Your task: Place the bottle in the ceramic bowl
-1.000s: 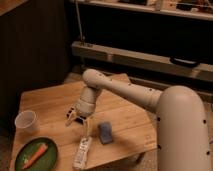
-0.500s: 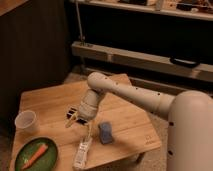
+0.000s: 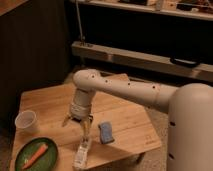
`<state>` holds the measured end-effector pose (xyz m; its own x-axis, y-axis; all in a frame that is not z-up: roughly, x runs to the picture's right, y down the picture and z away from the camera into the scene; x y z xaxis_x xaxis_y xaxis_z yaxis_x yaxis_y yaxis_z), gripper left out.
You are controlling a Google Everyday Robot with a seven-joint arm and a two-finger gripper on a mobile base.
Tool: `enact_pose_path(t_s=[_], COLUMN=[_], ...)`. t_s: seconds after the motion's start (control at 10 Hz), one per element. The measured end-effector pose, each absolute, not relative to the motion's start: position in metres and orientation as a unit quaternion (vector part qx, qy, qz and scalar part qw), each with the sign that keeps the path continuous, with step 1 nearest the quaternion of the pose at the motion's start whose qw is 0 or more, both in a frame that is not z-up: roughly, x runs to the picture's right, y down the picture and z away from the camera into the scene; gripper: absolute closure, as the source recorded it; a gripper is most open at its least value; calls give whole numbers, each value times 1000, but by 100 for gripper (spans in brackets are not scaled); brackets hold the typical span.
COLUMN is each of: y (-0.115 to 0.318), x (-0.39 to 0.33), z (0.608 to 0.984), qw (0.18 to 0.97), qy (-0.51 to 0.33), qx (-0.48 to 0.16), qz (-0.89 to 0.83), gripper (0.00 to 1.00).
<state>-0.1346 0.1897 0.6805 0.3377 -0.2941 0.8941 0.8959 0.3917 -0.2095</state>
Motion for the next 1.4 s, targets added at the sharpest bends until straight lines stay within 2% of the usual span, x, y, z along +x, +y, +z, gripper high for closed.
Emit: enact_pose_path(t_s=[0.8, 1.4], y=[232, 277], x=[-122, -129], z=[694, 721], qw=[716, 683], qy=[-400, -431], qx=[-363, -360], qz=[-442, -468], gripper=[29, 29])
